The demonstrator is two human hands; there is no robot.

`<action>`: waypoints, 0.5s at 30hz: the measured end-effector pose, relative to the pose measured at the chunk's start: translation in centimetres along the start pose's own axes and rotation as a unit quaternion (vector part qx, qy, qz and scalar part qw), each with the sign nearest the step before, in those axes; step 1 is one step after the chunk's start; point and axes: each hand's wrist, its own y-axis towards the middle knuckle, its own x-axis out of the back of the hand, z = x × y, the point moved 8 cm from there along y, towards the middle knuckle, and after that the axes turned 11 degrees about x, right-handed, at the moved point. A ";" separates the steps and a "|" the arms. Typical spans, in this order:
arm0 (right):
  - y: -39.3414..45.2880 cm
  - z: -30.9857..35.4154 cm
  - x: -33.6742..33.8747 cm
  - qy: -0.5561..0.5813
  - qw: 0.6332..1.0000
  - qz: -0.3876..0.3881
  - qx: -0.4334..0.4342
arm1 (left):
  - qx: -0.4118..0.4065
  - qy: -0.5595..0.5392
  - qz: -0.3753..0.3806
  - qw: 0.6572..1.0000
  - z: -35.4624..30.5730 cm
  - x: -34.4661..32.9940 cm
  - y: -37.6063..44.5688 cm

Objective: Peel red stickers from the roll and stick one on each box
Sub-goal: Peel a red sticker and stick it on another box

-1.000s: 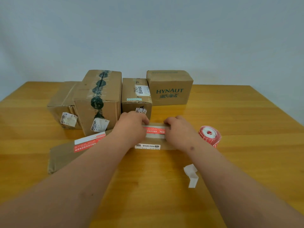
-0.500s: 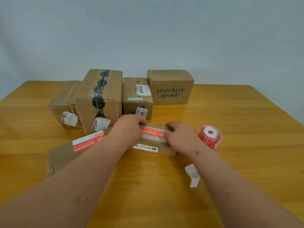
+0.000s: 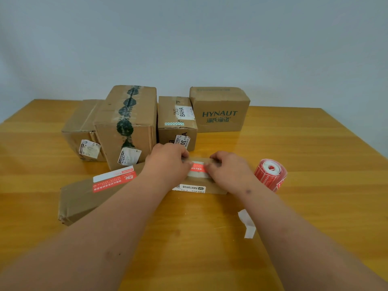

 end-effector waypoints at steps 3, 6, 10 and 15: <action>0.4 -0.4 0.0 0.022 1.000 0.012 -0.018 | 0.017 0.004 0.013 1.000 0.0 0.0 0.4; 0.4 -0.4 0.2 0.049 0.999 0.004 -0.018 | 0.025 0.007 0.015 1.000 0.0 -0.1 0.5; 0.2 -0.4 -0.2 0.030 0.999 -0.008 -0.020 | 0.009 0.028 -0.029 0.999 -0.3 -0.4 0.3; -0.1 -0.8 -0.4 0.086 0.996 0.012 -0.018 | 0.023 0.012 0.021 0.999 0.5 -0.3 0.4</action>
